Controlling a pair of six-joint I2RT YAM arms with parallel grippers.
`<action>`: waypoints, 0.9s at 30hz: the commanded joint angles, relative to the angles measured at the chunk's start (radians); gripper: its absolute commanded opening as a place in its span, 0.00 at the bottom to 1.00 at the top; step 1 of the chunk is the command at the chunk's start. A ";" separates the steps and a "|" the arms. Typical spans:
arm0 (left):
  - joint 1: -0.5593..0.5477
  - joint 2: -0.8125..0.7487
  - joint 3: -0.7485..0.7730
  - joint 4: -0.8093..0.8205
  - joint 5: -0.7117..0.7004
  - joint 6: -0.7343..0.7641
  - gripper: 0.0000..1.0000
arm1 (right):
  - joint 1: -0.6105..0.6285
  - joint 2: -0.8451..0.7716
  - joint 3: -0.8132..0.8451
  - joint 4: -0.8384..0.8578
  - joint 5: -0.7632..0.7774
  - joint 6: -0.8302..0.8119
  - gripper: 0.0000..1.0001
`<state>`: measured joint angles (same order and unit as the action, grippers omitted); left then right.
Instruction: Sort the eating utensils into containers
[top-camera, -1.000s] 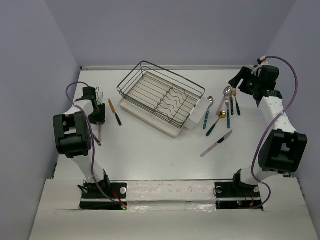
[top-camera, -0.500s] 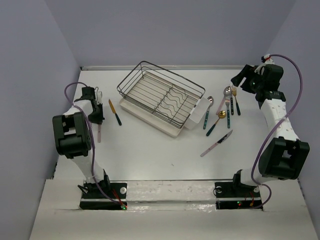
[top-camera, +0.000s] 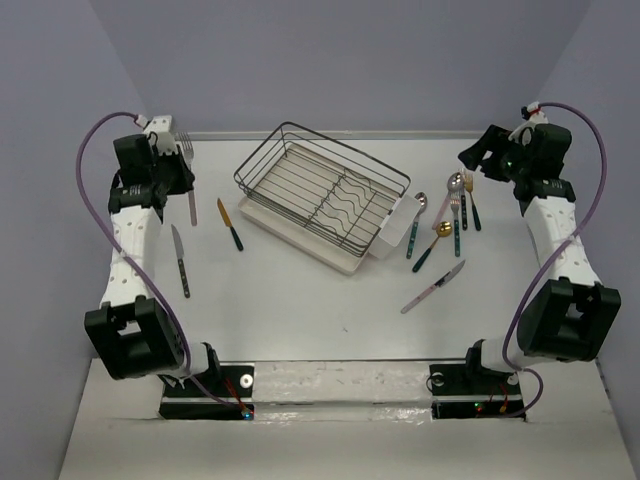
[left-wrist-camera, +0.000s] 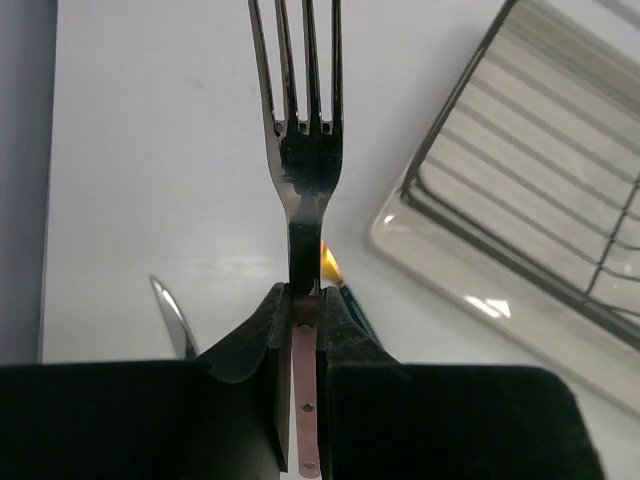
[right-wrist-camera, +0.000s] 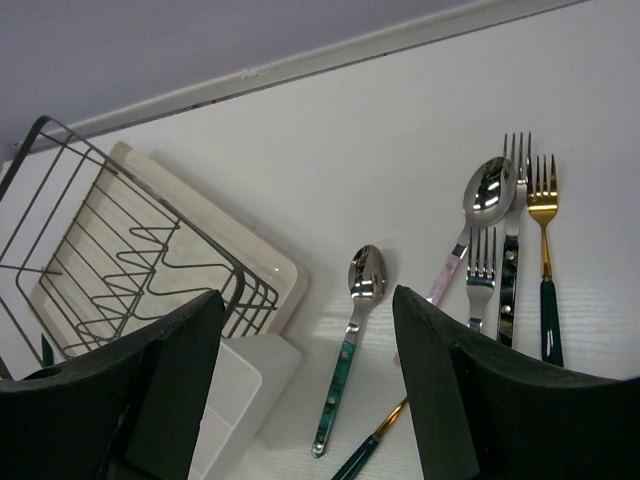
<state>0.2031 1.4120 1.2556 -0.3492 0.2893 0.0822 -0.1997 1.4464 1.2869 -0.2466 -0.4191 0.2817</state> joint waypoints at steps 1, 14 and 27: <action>-0.030 -0.091 0.114 0.205 0.220 -0.068 0.00 | 0.003 -0.049 0.072 0.015 -0.076 -0.021 0.74; -0.597 -0.061 0.031 1.102 0.240 -0.220 0.00 | 0.003 -0.118 -0.017 0.059 -0.112 -0.015 0.74; -0.976 0.142 -0.239 1.783 -0.004 -0.110 0.00 | 0.003 -0.196 -0.136 0.063 -0.145 -0.012 0.74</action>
<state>-0.7094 1.5352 1.0607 1.0805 0.3904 -0.0914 -0.1997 1.2922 1.1797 -0.2165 -0.5350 0.2691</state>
